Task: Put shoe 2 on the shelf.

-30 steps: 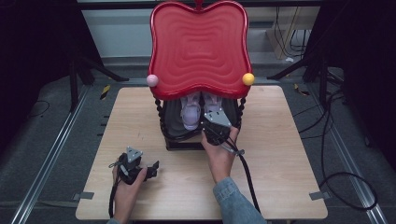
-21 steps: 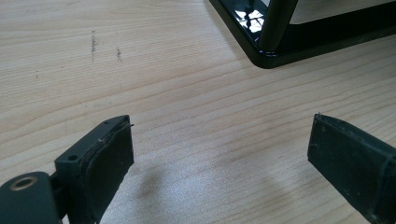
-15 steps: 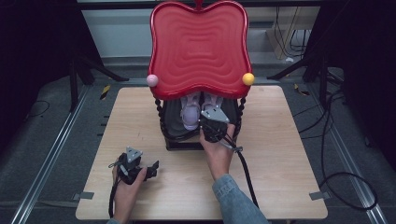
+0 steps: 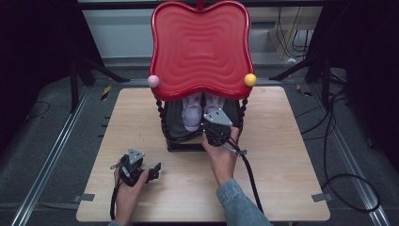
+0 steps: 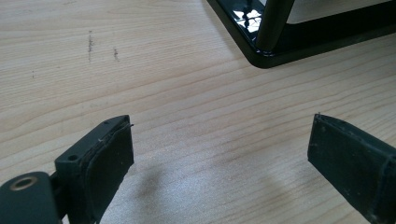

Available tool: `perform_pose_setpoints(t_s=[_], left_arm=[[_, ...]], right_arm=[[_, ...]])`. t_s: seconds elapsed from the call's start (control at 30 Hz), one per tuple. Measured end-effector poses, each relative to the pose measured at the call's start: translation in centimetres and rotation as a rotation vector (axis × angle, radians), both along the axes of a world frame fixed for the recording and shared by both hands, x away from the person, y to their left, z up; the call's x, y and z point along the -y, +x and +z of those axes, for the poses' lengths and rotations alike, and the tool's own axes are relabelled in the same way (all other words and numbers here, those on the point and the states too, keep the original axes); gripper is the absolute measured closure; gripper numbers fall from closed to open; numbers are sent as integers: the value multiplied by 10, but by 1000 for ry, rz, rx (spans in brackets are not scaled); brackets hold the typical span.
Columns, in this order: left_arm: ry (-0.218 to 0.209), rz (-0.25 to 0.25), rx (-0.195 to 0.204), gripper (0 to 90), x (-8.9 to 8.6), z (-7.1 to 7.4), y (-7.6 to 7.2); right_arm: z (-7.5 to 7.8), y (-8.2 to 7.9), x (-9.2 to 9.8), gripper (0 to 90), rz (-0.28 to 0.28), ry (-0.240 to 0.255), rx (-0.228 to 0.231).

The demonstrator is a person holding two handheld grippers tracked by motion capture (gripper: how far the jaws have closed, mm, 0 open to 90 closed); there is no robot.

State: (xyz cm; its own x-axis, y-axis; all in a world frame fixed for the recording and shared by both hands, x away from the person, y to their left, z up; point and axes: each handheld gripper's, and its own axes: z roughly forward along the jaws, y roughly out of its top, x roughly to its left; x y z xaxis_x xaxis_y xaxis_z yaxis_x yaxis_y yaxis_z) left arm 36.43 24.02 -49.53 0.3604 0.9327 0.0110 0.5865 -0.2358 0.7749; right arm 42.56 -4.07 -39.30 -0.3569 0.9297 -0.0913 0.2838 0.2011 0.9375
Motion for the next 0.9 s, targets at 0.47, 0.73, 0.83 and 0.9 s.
perform_pose_setpoints(t_s=[0.47, 0.73, 0.83, 0.9], left_arm=[[2, 3, 3, 61, -1, 0, 0], [7, 2, 6, 61, 0, 0, 0], [9, 1, 3, 58, -1, -1, 0], [10, 2, 1, 56, -1, -1, 1]], right_arm=[[7, -11, 5, 458, 33, -9, -24], [15, -39, 25, 234, 44, -47, 10], [10, -47, 35, 188, 61, -45, -10], [5, -52, 43, 163, 64, -53, -25]])
